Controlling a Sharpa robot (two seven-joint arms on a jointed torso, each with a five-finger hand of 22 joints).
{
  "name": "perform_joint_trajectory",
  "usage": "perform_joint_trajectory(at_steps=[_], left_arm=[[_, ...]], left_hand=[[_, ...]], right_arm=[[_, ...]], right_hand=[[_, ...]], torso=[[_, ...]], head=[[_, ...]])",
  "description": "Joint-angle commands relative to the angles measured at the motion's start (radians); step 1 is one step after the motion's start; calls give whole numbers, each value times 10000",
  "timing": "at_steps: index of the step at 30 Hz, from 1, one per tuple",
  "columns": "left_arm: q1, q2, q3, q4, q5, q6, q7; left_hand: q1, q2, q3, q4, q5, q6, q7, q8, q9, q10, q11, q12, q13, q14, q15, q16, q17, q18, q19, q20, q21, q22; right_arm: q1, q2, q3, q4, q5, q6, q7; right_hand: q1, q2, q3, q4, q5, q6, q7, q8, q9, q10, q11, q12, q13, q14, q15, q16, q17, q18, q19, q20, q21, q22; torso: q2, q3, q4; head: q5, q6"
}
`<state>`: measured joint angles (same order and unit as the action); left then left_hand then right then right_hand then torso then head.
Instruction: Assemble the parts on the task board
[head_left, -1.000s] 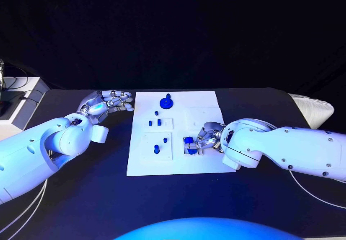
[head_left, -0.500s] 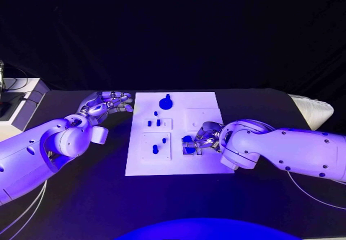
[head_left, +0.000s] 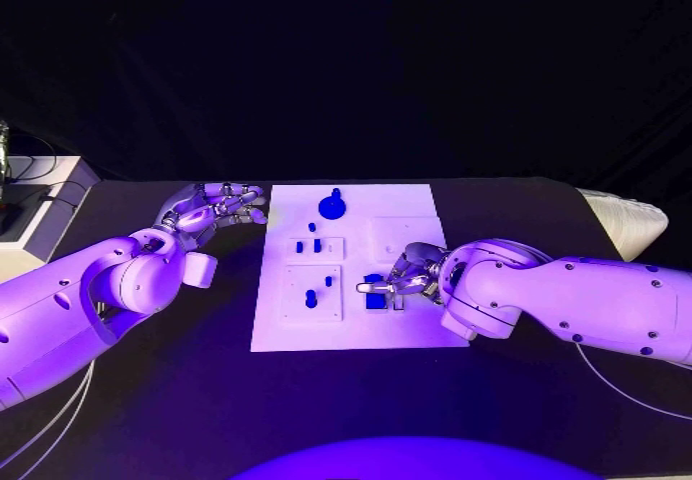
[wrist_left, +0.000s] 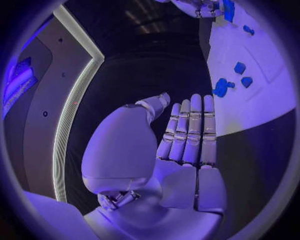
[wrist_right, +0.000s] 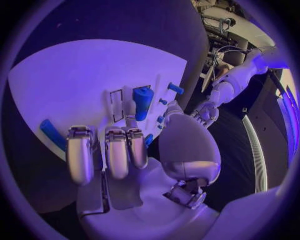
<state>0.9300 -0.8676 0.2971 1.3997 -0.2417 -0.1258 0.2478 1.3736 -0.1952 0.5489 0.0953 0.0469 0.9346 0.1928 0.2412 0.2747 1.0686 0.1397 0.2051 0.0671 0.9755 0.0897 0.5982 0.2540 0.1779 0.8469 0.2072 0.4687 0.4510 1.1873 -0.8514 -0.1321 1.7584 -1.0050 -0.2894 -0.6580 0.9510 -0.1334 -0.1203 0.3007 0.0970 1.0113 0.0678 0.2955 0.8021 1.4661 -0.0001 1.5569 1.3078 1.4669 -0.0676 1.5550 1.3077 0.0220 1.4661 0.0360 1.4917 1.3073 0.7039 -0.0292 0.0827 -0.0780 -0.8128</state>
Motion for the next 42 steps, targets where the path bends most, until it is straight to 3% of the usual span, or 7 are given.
perform_joint_trajectory(at_steps=[1, 6, 10, 15, 30, 38, 42], left_arm=[[3, 15, 7, 15, 51, 52, 36], [1, 6, 7, 16, 51, 46, 41], [-2, -1, 7, 20, 51, 47, 52], [-17, -18, 7, 28, 51, 44, 62], [-62, -39, 7, 43, 51, 48, 63], [-67, -48, 7, 49, 51, 43, 65], [-68, -54, 7, 50, 51, 42, 65]], left_hand=[[-28, -57, 20, 63, 23, -11, 64, -36, -17, 2, 51, -69, -9, -12, 54, -4, 14, 16, 62, 19, -42, -12], [-28, -57, 20, 63, 23, -11, 64, -36, -17, 2, 51, -69, -9, -12, 54, -4, 14, 16, 62, 19, -42, -12], [-20, -59, 22, 62, 22, -15, 69, -40, -21, -5, 56, -83, -9, -25, 58, -11, 22, 14, 59, 22, -55, -19], [-20, -59, 22, 62, 22, -15, 69, -40, -21, -5, 56, -83, -9, -25, 58, -11, 22, 14, 59, 22, -55, -19], [-20, -59, 22, 62, 22, -15, 69, -40, -21, -5, 56, -83, -9, -25, 58, -11, 22, 14, 59, 22, -55, -19], [5, -52, 33, 55, 22, -12, 71, -40, -24, -6, 59, -101, -7, -38, 62, -18, 38, 13, 58, 24, -72, -28], [5, -52, 33, 55, 22, -12, 71, -40, -24, -6, 59, -101, -7, -38, 62, -18, 38, 13, 58, 24, -72, -28]], right_arm=[[-27, -36, -3, 74, -103, 216, 304], [-47, -232, -2, 170, -279, 238, 514], [-64, -378, -1, 250, -335, 266, 834], [-96, -527, -1, 354, -373, 372, 1128], [-224, -550, -1, 354, -784, 274, 1018], [-313, -433, 0, 251, -1248, -223, 621], [-327, -401, 0, 223, -1315, -331, 560]], right_hand=[[-28, 93, -22, -22, -37, -37, 47, -29, 20, 951, -21, -36, 2519, 951, 0, 31, 2217, -77, 895, 6, 58, 2411], [477, 486, 171, -55, 114, -8, 37, -34, 64, 956, -31, -30, 2525, 952, -5, 31, 2220, -80, 899, 3, 71, 2419], [1713, 785, 310, -112, 387, 17, 18, -55, 112, 977, -48, 8, 2550, 959, -23, 41, 2256, -88, 910, -12, 110, 2437], [3008, 628, 520, -125, -78, 87, 0, -89, 120, 998, -65, 45, 2574, 968, -37, 53, 2297, -104, 928, -27, 188, 2467], [3918, 428, 823, -144, -78, 400, -117, 56, 161, 1033, -162, 111, 2614, 981, -110, 72, 2360, -127, 953, -82, 307, 2505], [4123, 794, 1034, -118, 100, 642, -271, 275, 247, 1025, -293, 95, 2605, 990, -214, 84, 2401, -137, 964, -165, 357, 2521], [4134, 845, 1057, -116, 135, 689, -303, 331, 274, 1038, -319, 120, 2619, 993, -235, 90, 2419, -140, 968, -183, 375, 2527]], torso=[[3, 3, 8], [4, 1, 11], [5, 2, 1], [8, 7, 0], [3, -5, 3], [1, -11, 11], [1, -11, 10]], head=[[3, 4], [30, 3], [34, 5], [42, -1], [34, -15], [35, -32], [34, -31]])
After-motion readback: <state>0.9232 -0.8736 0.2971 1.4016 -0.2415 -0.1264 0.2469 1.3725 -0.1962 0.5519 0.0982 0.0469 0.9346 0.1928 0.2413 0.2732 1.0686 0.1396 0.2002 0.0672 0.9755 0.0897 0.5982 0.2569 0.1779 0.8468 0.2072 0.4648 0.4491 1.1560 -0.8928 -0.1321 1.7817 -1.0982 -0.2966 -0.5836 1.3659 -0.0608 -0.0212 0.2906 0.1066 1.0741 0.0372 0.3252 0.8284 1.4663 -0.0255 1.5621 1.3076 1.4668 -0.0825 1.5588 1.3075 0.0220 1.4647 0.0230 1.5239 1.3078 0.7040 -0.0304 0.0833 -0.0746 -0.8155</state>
